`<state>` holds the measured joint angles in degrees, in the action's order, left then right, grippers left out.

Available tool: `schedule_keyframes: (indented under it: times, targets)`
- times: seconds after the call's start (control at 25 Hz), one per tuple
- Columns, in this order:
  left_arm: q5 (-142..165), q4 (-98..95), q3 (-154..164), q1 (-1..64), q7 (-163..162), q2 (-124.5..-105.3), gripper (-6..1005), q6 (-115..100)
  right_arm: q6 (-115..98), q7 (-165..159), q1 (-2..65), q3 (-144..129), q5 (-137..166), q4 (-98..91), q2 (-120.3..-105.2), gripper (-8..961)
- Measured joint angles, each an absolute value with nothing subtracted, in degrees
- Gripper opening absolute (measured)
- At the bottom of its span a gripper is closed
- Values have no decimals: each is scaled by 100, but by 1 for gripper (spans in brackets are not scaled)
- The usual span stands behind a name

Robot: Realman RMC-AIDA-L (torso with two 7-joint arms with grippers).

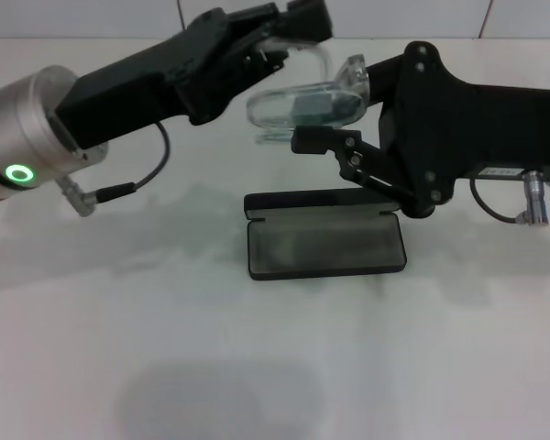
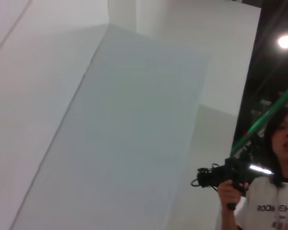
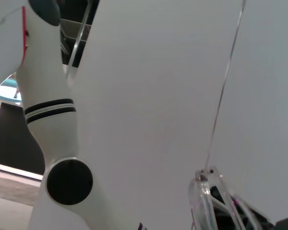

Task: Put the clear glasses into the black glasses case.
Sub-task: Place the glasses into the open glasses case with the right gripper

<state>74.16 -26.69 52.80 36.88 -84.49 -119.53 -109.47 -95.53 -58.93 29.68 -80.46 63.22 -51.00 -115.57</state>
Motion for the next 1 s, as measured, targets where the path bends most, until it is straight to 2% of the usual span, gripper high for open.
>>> schedule_keyframes:
  times: [0.12, 0.32, 0.44, 0.64, 0.84, 1.0]
  targets:
    - [7399, -2736, 5079, 3571, -8303, -11877, 87, -10927, -9522, -6063, 2941, -8035, 6337, -5138, -11540, 115]
    - [7408, -3027, 4385, 3262, -8205, -11582, 88, -10910, -9465, -6382, 2827, -7951, 6709, -5480, -11494, 115]
    - [7401, -3288, 3976, 3053, -8229, -11432, 88, -10907, -9345, -6946, 2689, -7750, 7412, -6079, -11509, 116]
    - [7397, -3479, 3544, 2662, -8261, -11300, 88, -10907, -8970, -8978, 2610, -7668, 9235, -7891, -11535, 116]
    - [7398, -3482, 3421, 2333, -8198, -11273, 88, -10900, -9647, -11981, 3367, -7548, 11301, -9420, -11496, 115]
    - [7433, -3436, 3409, 2231, -8056, -11309, 88, -10890, -11087, -13521, 4621, -7065, 12022, -9211, -11487, 115]
